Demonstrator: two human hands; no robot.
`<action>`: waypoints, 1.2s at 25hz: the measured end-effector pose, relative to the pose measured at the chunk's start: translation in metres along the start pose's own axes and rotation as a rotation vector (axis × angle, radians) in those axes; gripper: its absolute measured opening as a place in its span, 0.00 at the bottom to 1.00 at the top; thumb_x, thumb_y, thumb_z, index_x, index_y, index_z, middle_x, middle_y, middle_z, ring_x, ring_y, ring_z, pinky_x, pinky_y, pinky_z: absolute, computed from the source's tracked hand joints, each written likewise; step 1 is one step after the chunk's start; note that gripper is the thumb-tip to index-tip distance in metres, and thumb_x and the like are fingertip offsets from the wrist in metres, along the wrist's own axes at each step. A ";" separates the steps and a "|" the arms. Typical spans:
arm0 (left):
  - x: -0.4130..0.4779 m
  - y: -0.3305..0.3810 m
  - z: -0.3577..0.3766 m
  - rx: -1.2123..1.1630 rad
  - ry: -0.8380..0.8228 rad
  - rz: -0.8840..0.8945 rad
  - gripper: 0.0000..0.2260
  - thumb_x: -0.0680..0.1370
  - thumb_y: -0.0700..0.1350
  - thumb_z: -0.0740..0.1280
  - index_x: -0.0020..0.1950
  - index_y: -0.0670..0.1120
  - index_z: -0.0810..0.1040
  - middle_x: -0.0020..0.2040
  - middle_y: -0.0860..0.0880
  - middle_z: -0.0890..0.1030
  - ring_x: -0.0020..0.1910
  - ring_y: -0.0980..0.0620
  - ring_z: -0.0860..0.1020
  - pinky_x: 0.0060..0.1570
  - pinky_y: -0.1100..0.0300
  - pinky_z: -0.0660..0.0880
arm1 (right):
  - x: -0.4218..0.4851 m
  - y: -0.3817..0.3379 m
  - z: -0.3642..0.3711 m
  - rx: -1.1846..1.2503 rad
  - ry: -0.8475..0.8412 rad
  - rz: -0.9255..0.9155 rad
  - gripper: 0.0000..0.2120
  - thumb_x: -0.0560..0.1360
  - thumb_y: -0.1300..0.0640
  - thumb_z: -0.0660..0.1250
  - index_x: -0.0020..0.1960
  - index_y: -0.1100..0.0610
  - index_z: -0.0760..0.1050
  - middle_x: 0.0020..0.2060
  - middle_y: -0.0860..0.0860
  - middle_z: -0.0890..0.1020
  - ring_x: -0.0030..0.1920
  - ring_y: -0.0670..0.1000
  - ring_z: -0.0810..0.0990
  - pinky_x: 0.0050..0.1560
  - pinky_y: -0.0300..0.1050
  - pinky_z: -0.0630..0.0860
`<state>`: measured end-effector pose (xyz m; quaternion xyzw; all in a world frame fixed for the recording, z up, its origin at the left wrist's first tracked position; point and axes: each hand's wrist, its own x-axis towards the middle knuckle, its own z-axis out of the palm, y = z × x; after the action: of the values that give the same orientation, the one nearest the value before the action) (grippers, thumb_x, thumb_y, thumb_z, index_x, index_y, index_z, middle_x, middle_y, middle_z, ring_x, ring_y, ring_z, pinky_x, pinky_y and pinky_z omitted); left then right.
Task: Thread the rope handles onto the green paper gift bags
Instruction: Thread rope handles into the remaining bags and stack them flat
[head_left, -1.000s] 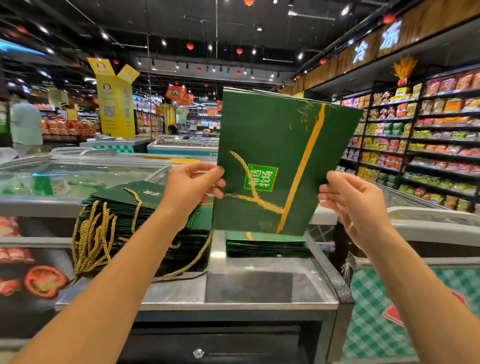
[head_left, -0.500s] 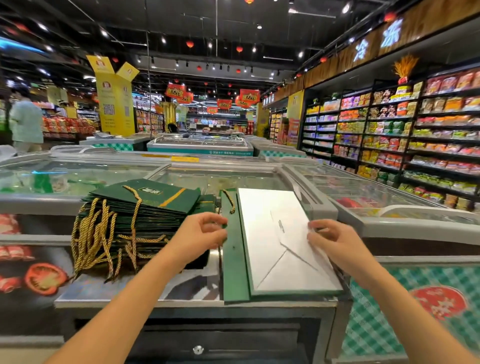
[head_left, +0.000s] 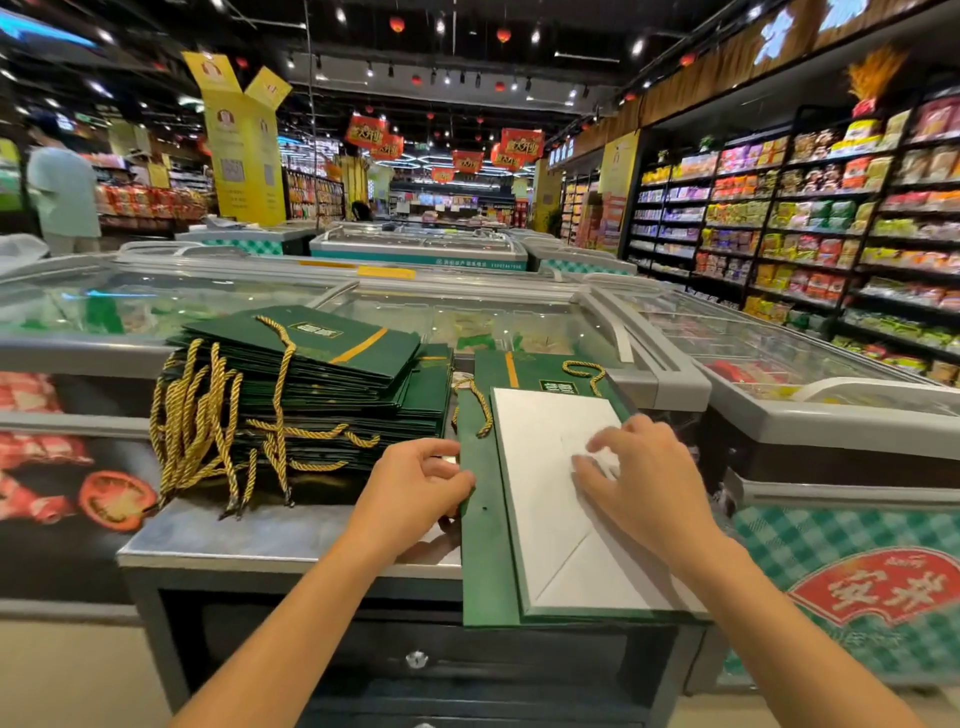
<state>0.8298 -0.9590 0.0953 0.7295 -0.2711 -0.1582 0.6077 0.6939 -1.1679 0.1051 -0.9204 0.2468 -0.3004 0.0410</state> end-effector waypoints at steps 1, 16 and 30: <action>0.000 0.000 0.000 -0.004 -0.011 0.000 0.15 0.76 0.41 0.74 0.61 0.51 0.78 0.45 0.50 0.86 0.42 0.49 0.85 0.36 0.49 0.83 | 0.012 -0.011 0.006 0.131 -0.038 -0.002 0.15 0.78 0.42 0.68 0.57 0.51 0.83 0.51 0.51 0.79 0.50 0.50 0.76 0.52 0.48 0.74; 0.013 -0.012 -0.005 -0.022 -0.067 0.001 0.19 0.75 0.40 0.75 0.65 0.48 0.78 0.44 0.47 0.86 0.43 0.44 0.86 0.42 0.40 0.83 | 0.128 -0.086 0.079 0.391 -0.273 0.135 0.09 0.79 0.47 0.69 0.41 0.47 0.79 0.43 0.47 0.84 0.53 0.55 0.81 0.60 0.56 0.74; 0.012 -0.012 -0.007 -0.055 -0.045 -0.010 0.18 0.76 0.39 0.74 0.64 0.47 0.77 0.43 0.47 0.86 0.42 0.44 0.86 0.39 0.45 0.84 | 0.070 -0.039 -0.056 1.153 -0.324 0.083 0.15 0.80 0.56 0.66 0.65 0.58 0.78 0.42 0.54 0.86 0.32 0.47 0.72 0.41 0.44 0.71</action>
<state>0.8459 -0.9597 0.0862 0.7099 -0.2768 -0.1850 0.6206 0.7269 -1.1630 0.1968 -0.7735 0.0705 -0.2398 0.5824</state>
